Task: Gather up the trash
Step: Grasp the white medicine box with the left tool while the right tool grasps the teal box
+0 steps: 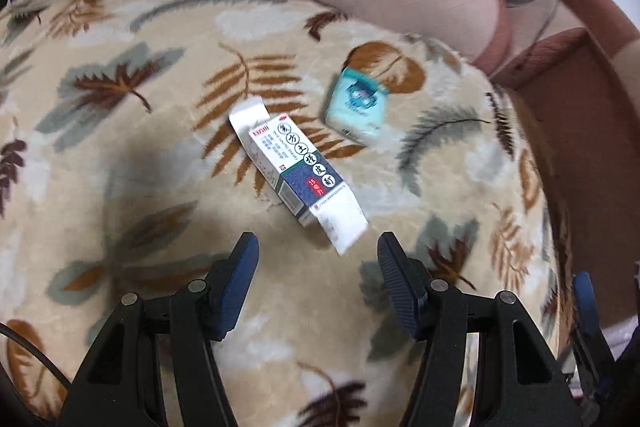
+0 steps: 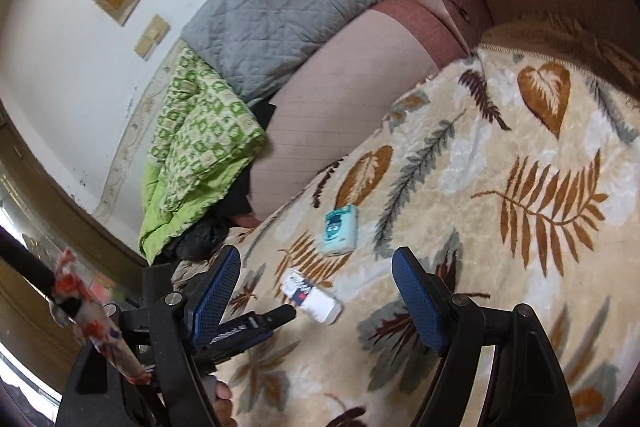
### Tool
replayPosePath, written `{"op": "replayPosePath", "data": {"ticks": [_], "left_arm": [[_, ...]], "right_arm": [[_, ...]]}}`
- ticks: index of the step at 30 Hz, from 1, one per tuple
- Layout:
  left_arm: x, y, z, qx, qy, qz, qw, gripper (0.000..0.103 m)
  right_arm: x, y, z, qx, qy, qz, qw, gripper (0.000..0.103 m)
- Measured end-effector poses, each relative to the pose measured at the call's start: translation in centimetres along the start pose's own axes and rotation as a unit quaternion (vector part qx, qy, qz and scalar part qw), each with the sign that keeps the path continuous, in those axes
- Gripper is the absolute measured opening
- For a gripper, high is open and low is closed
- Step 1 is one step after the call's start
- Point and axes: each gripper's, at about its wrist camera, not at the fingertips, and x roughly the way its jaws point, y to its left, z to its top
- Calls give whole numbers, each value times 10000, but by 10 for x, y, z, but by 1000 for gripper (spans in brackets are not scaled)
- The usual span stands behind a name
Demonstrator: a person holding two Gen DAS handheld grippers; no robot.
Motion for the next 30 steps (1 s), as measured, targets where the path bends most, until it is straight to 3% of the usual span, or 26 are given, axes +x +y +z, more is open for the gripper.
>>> {"op": "replayPosePath", "data": {"ticks": [5,12,14,17,22,25,27,30], "left_arm": [[28,-5,21,-191,-214,430,9987,61],[60,-10,32,43,28,601,9982,58],[52,-4,30,5,4,625,9980,48],[33,6,24,28,-10,712,9975,41],[-7,38,8,-470,113,339,9983,38],[-29,53,2,-599,40,296,9978,38],[-46,68,1,-808,-59,223,9965,38],[-63,74,8,-855,-396,304,9951,38]], "right_arm": [[18,-28,-2,329,-4,58,9994,83],[43,-37,-8,280,265,-76,9992,83],[51,-34,-7,189,319,-138,9992,83],[68,-27,-3,44,450,-157,9989,83],[116,-5,2,-169,843,-106,9962,83],[162,16,4,-436,1213,-232,9914,82],[188,24,5,-486,1359,-360,9889,82],[226,27,5,-661,1314,-884,9852,82]]}}
